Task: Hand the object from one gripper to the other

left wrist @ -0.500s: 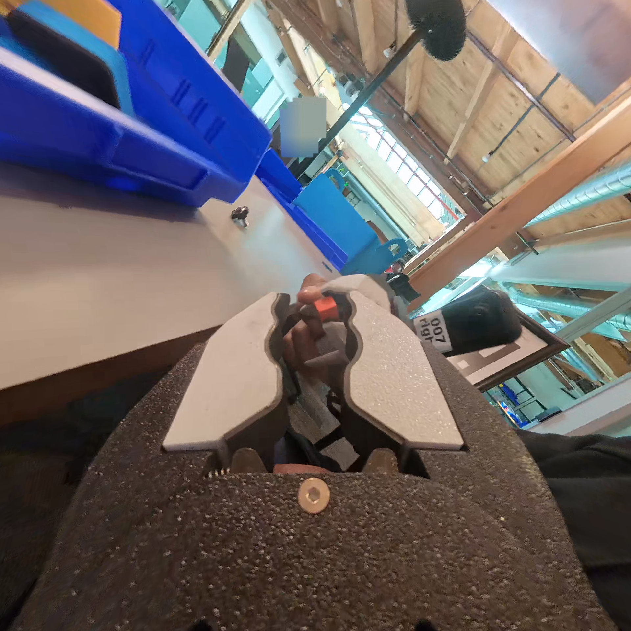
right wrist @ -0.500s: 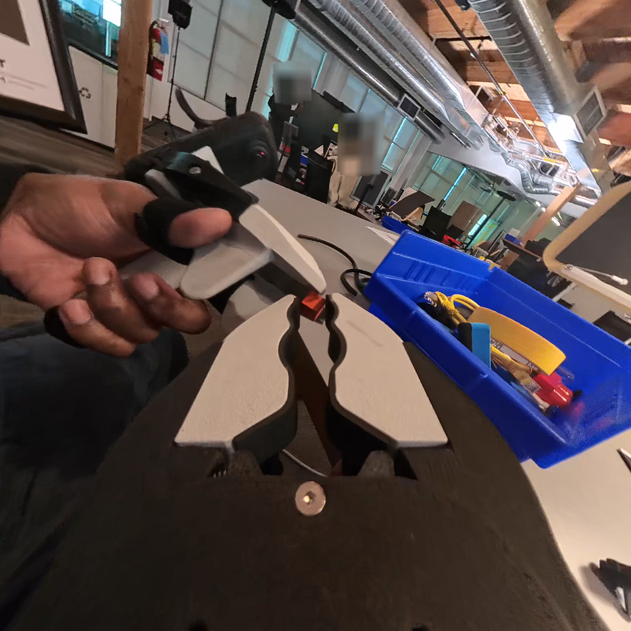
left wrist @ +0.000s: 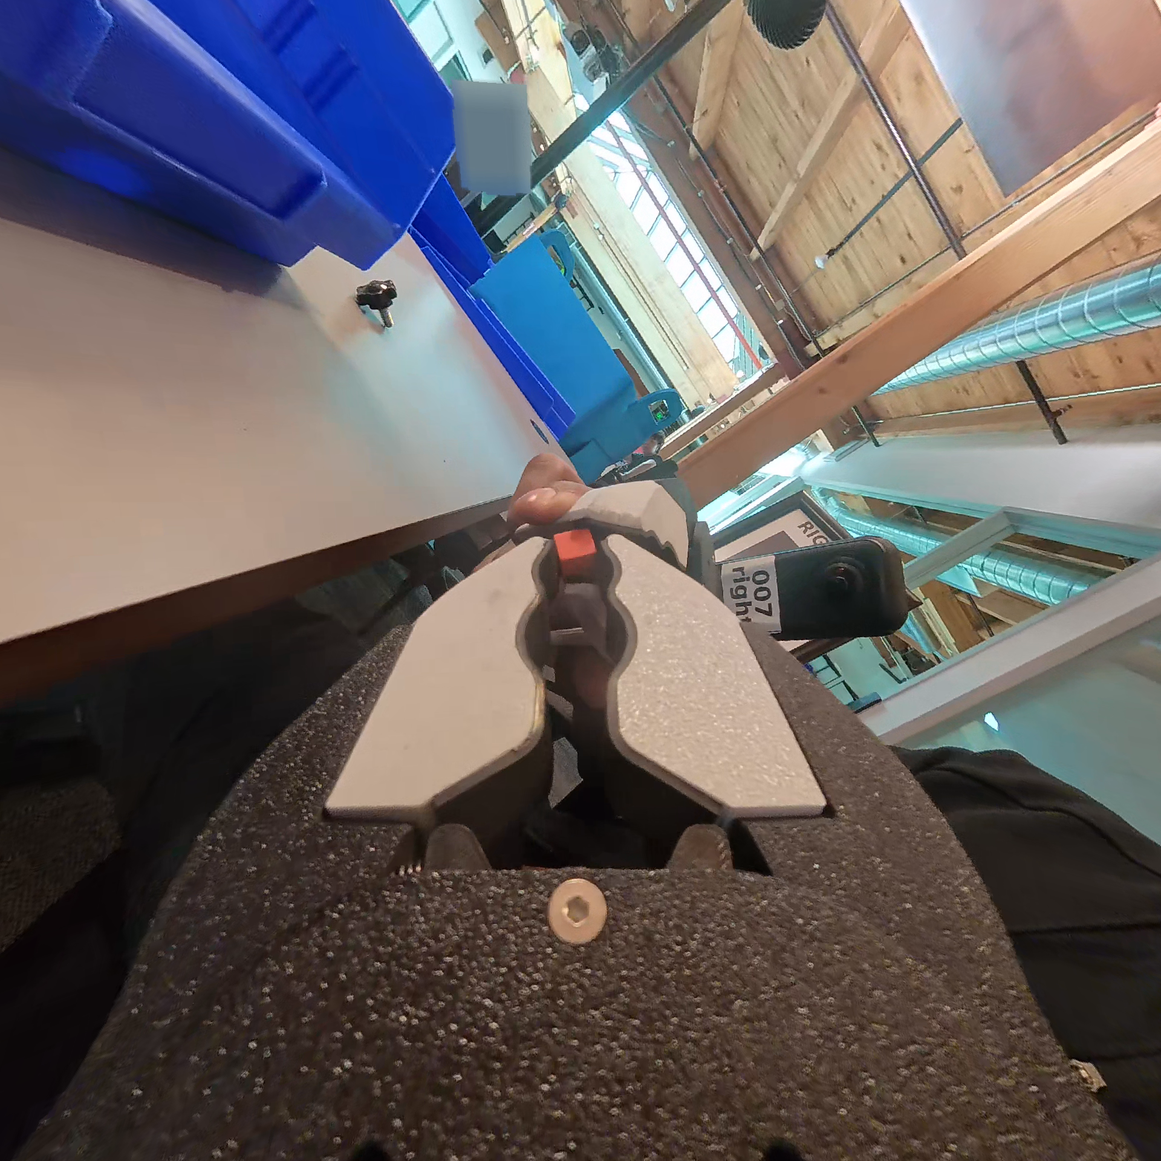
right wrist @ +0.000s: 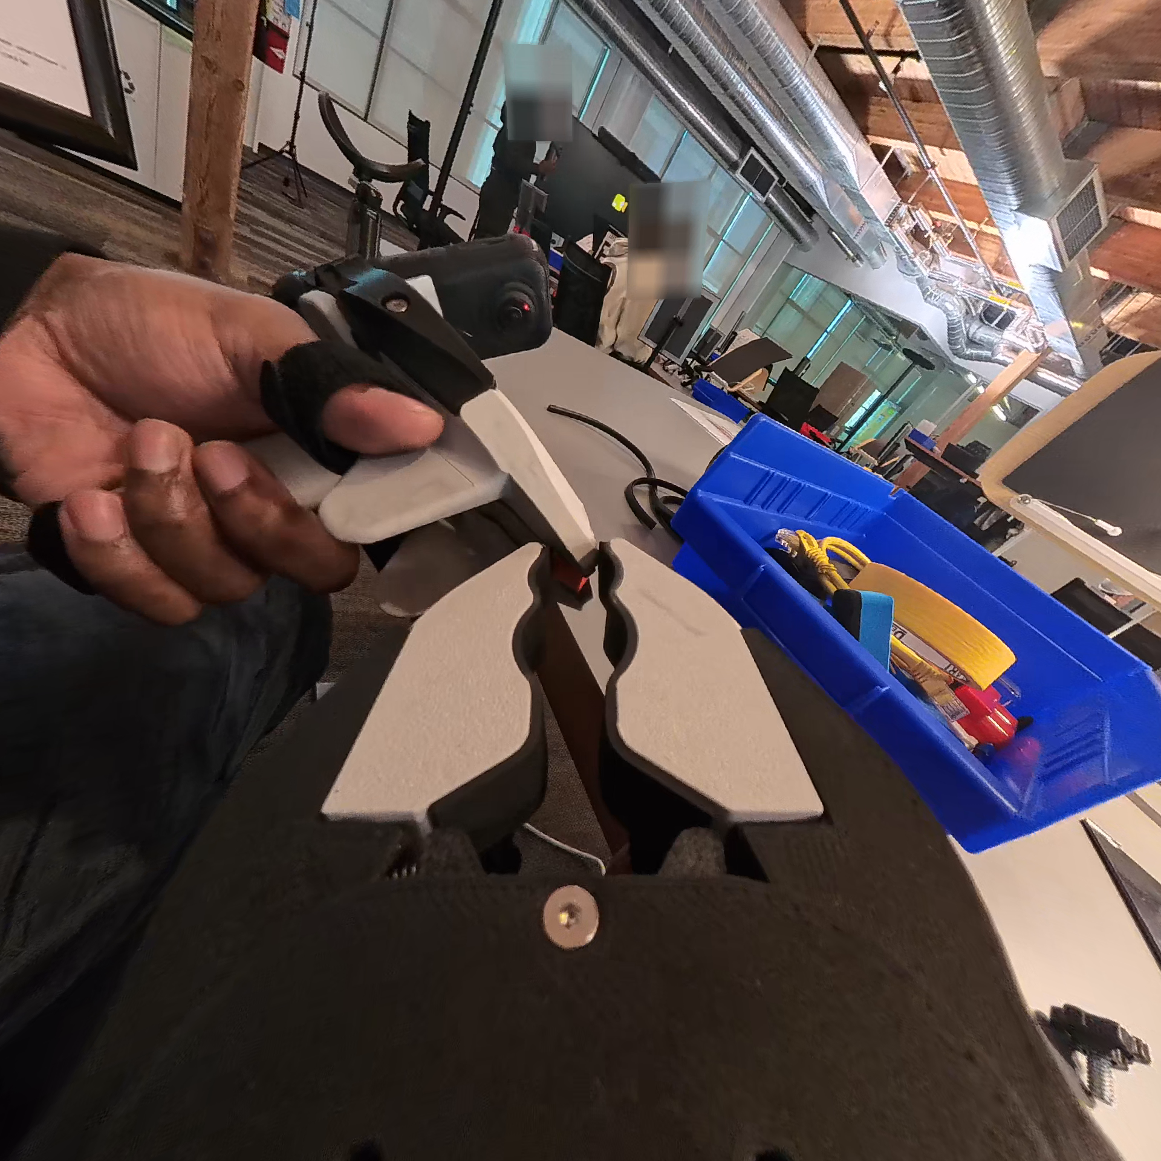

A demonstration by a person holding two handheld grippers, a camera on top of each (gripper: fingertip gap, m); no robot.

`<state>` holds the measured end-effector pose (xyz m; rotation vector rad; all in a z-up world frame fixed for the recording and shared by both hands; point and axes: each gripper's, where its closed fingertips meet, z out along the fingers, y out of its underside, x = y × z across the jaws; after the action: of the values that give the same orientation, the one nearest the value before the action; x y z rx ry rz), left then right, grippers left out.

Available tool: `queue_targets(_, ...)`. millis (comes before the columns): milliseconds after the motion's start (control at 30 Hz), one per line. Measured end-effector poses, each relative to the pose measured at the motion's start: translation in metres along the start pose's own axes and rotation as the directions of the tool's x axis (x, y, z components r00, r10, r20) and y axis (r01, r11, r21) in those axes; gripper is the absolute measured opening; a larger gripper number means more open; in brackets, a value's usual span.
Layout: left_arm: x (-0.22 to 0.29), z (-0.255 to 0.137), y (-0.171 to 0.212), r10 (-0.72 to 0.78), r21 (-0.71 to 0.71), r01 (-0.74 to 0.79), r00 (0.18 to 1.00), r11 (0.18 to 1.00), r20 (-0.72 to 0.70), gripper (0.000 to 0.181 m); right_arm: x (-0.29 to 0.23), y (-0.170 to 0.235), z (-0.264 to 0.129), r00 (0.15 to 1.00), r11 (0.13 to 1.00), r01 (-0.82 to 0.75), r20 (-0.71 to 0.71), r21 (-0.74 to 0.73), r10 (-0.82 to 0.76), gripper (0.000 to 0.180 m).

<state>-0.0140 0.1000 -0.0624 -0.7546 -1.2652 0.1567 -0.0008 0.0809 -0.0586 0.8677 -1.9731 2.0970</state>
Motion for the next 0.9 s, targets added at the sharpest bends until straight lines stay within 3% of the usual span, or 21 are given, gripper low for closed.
queue_targets(233,-0.002,0.006,-0.002,0.038,0.009,-0.038,0.999,0.999,0.002,0.011,0.006,0.004,-0.004,0.999,1.000,-0.011,-0.046,-0.017,0.010,0.013)
queue_targets(400,0.005,0.007,-0.018,0.045,0.110,-0.039,0.998,0.993,-0.050,0.011,0.016,0.006,-0.010,0.993,0.998,-0.058,-0.102,-0.011,0.057,0.022)
queue_targets(667,0.020,0.004,-0.046,-0.072,0.335,0.166,0.958,0.928,-0.276,0.011,0.036,0.001,-0.024,0.945,0.986,-0.155,-0.283,0.063,0.167,0.024)
queue_targets(900,0.031,0.026,-0.031,-0.113,0.318,0.234,0.927,0.919,-0.357,0.011,0.033,-0.012,-0.033,0.938,0.996,-0.054,-0.337,0.070,0.074,0.022)
